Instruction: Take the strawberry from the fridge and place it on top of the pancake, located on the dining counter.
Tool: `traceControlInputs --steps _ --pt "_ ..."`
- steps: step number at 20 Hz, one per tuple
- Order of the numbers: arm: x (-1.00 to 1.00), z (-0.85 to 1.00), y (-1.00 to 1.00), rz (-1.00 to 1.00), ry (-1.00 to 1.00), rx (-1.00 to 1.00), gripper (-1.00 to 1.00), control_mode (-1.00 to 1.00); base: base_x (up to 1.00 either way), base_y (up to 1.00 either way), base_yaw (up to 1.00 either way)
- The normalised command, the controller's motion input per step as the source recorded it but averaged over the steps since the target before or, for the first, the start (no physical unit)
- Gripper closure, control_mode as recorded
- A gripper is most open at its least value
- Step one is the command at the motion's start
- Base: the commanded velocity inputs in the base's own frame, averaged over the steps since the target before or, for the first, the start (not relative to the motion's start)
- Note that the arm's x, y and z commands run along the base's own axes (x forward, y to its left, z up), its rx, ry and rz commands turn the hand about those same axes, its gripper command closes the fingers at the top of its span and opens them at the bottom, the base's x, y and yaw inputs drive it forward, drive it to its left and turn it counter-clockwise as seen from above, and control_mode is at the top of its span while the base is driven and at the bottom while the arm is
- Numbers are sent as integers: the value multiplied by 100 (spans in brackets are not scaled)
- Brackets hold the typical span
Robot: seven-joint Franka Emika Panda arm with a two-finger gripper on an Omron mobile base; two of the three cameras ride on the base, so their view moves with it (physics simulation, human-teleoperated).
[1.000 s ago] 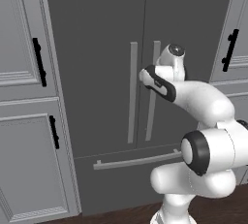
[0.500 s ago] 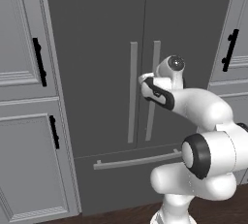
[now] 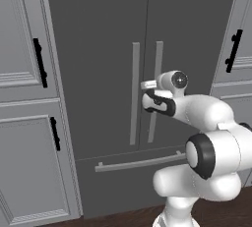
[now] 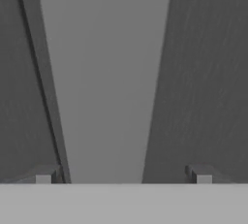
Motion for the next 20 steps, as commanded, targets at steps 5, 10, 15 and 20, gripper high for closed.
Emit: traceControlInputs --steps 5,10,15,20 --pt "17 -11 0 0 -7 0 100 -100 0 0 0" --pt "3 0 0 0 1 0 100 -100 0 0 0" --pt "-17 0 -15 -7 17 0 100 -100 0 0 0" --pt "-55 -10 -50 -4 24 -3 100 -100 0 0 0"
